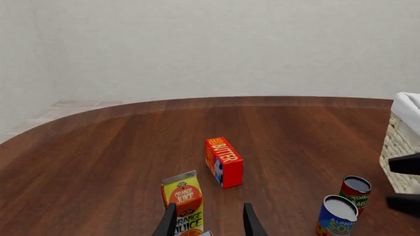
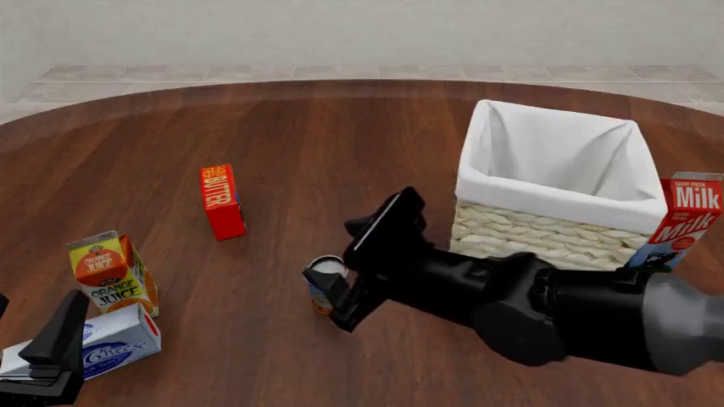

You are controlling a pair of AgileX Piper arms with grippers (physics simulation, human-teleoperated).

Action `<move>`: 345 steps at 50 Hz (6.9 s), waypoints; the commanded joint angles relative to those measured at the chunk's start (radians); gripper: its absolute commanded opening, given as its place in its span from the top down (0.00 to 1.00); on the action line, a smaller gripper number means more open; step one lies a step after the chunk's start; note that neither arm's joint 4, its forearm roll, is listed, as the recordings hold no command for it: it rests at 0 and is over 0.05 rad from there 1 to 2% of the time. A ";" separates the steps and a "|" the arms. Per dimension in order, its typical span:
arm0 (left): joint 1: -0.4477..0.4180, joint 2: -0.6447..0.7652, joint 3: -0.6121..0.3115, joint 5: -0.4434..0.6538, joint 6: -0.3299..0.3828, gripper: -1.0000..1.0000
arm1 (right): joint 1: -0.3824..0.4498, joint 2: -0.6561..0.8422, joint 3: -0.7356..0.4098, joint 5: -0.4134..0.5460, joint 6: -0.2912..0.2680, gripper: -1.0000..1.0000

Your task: Pick up the alphabet soup and the tomato sauce, and put them in the basket.

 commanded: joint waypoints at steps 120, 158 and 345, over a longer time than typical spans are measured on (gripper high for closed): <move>0.000 0.000 0.000 0.000 0.000 0.00 | -0.074 0.383 -0.046 -0.151 0.046 0.00; 0.000 -0.001 0.000 0.000 0.001 0.00 | -0.088 0.453 -0.084 -0.183 0.034 0.00; 0.000 0.000 0.000 0.000 0.000 0.00 | -0.336 -0.287 -0.298 0.354 -0.100 1.00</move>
